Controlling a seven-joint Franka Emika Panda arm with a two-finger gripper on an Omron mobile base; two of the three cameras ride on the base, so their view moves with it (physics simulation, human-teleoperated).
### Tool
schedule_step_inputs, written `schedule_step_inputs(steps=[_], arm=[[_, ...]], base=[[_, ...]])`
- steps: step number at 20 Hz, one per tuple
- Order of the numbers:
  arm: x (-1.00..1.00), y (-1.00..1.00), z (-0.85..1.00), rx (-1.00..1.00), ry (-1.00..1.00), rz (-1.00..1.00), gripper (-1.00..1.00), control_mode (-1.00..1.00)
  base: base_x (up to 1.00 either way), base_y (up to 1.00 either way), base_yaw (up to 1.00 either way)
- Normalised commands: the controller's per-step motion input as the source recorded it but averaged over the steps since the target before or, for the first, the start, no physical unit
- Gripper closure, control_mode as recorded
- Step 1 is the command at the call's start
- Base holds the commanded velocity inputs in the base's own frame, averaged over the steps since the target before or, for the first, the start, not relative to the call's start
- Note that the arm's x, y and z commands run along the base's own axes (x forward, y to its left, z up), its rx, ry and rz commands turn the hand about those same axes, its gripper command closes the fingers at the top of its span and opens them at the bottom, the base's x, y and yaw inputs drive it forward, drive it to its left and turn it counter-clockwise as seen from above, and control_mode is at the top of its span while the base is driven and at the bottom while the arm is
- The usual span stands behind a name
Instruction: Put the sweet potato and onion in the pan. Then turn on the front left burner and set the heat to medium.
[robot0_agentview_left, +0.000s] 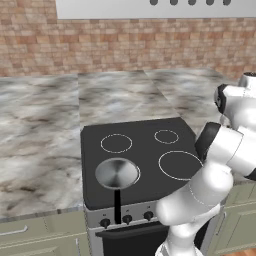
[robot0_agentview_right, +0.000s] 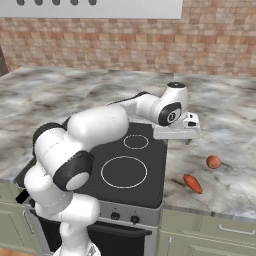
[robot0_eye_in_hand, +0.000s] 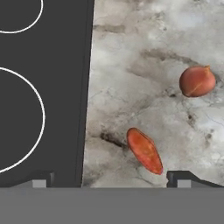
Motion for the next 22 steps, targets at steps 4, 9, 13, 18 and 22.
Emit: schedule_step_inputs(steps=[4, 9, 13, 18, 22], arm=[[0.00, -0.47, -0.24, 0.00, 0.01, 0.00, -1.00, -1.00], [0.00, -0.36, -0.37, 0.00, 0.00, 0.00, -1.00, -1.00], [0.00, -0.29, -0.33, 0.00, 0.00, 0.00, -1.00, -1.00], [0.00, -0.04, -0.07, 0.00, 0.00, 0.01, -1.00, -1.00], [-0.23, 0.00, -0.01, 0.00, 0.00, 0.08, -1.00, -1.00]], base=[[0.00, 0.00, 0.00], [0.00, 0.00, 0.00], [0.00, 0.00, 0.00], [0.00, 0.00, 0.00], [0.00, 0.00, 0.00]])
